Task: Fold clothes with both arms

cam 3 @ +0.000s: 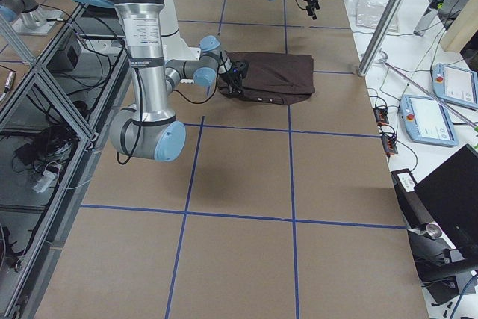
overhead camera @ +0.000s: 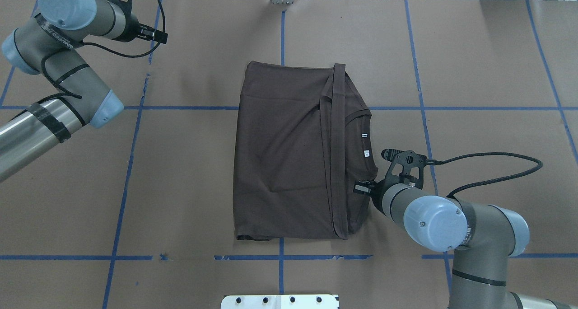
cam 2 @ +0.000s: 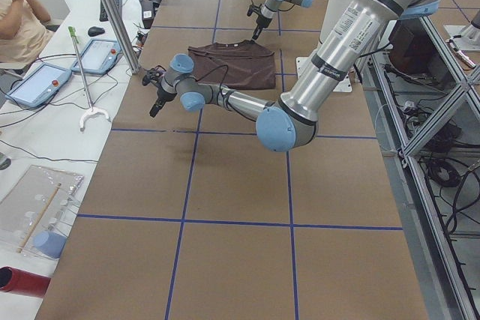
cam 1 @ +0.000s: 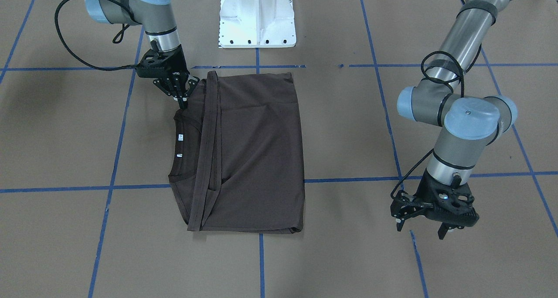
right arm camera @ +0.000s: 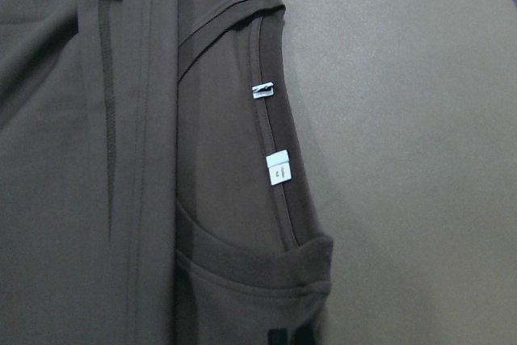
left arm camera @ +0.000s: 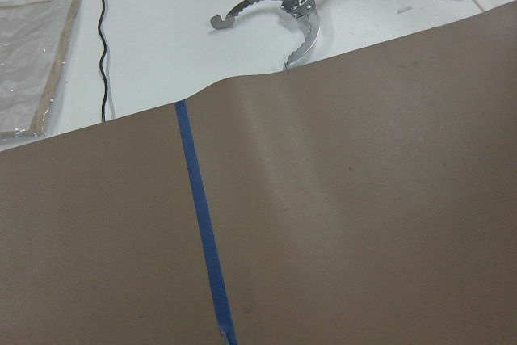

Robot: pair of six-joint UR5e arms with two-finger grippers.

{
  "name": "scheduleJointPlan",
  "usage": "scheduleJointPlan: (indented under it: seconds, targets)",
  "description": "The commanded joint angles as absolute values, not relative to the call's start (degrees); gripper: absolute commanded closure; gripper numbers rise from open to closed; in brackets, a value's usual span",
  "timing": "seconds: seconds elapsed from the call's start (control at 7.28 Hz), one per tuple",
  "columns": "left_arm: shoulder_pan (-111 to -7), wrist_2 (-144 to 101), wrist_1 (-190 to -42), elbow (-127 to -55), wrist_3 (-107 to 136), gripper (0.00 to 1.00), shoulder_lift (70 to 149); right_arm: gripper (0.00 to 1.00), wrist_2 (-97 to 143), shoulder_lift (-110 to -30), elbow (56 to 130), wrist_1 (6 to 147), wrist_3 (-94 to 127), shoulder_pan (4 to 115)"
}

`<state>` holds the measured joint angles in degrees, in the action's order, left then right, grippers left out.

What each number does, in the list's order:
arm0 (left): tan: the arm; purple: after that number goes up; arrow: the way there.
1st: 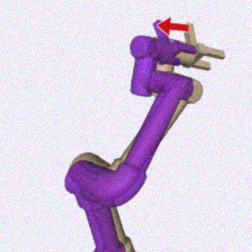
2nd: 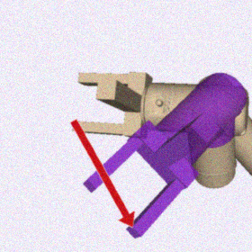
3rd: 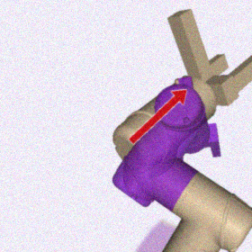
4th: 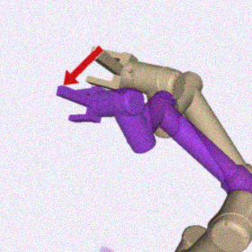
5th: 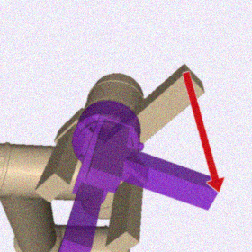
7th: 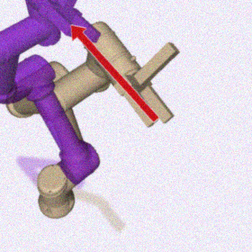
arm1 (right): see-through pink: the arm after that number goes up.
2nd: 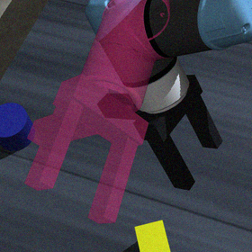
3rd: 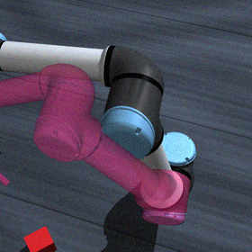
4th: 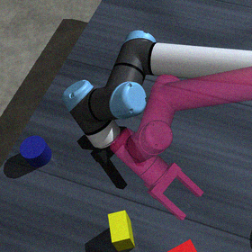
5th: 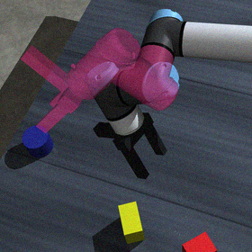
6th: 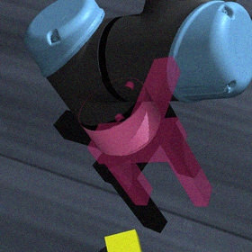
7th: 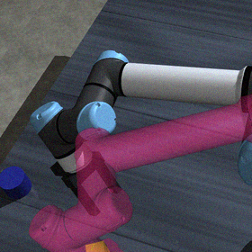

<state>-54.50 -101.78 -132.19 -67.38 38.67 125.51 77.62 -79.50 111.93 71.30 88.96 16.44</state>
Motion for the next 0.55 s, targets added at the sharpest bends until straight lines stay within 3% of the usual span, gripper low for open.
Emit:
scheduleJointPlan:
  seconds: [0.0,0.41]
  targets:
    - [-54.5,-101.8,-132.2,-67.4,38.7,0.0,125.4,0.0,78.6,-78.5,112.7,71.6,80.5,16.4]
    - [-54.5,-103.8,-132.3,-67.4,39.5,0.0,125.4,0.02,74.7,-74.6,115.5,81.5,75.1,10.8]
